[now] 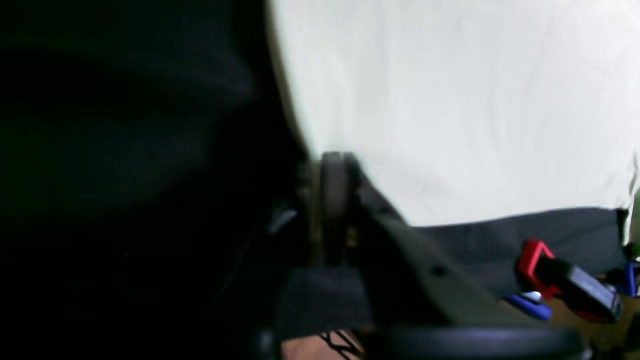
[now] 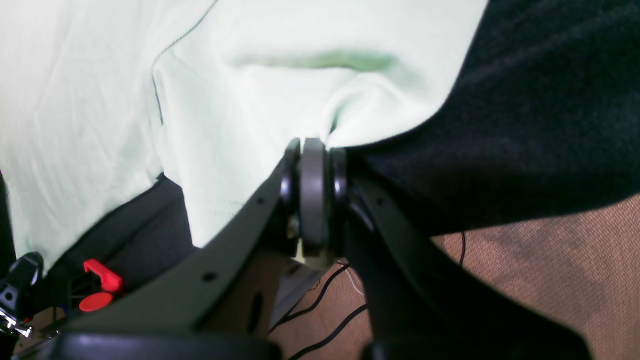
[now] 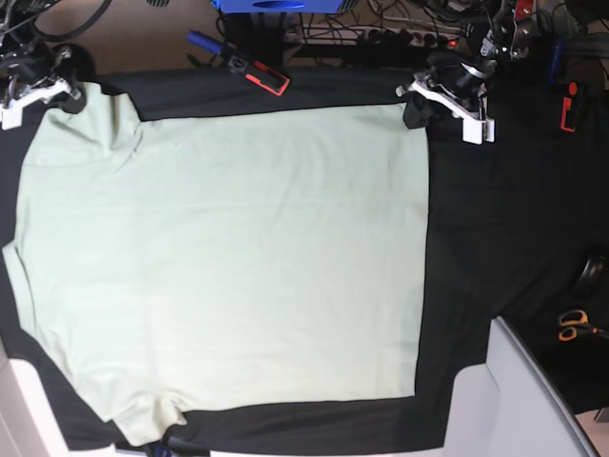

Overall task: Fold the T-shirt properly
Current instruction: 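Lift the shoulder edge with both grippers and fold it toward the hem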

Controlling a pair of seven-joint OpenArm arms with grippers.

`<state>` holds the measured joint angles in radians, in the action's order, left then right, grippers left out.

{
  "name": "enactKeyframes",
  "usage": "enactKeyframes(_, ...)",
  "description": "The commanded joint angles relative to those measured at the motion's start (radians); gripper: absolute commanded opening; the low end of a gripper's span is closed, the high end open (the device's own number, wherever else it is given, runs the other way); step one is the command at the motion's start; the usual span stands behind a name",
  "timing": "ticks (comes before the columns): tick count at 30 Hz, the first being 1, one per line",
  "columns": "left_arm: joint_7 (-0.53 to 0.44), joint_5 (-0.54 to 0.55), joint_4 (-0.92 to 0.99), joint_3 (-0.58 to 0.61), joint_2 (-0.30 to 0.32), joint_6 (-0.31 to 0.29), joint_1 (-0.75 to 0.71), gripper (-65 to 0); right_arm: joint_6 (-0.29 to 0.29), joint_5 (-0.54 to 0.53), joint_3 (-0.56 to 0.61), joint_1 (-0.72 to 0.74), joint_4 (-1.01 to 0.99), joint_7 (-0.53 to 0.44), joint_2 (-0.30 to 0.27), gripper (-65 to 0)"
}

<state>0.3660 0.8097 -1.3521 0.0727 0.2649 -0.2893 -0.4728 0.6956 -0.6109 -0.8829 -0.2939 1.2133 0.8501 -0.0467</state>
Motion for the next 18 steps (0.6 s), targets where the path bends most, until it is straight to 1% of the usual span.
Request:
enactKeyframes(1,0.055,-0.022,0.000,0.006,0.003,0.009,-0.013,-65.0,0.003,0.003,0.000,-0.003,0.009,0.004,-0.012,-65.0)
enactKeyframes(5,0.055,-0.022,-0.022,-0.001,0.006,0.009,-0.019,-65.0,0.003,0.003,0.001,-0.005,0.026,0.004,-0.012,-65.0)
enactKeyframes(7,0.055,-0.022,-0.062,-0.003,0.009,0.009,-0.022,-65.0,0.003,0.003,0.006,-0.006,0.046,0.007,-0.026,-65.0)
enactKeyframes(10,0.055,-0.023,-0.128,-0.004,0.010,0.009,-0.040,-65.0,0.003,0.001,0.066,-0.006,0.076,0.041,-0.055,-65.0)
enactKeyframes(11,0.057,-0.023,-0.145,-0.004,0.012,0.009,-0.042,-65.0,0.003,0.001,0.077,-0.006,0.095,0.050,-0.057,-65.0)
enactKeyframes(13,0.057,-0.023,-0.172,-0.004,0.023,0.009,-0.042,-65.0,0.003,0.001,0.083,-0.005,0.133,0.062,-0.058,-65.0)
enactKeyframes(18,0.057,-0.023,-0.191,-0.006,0.023,0.009,-0.040,-65.0,0.003,0.001,0.083,0.020,0.214,0.103,-0.063,-65.0)
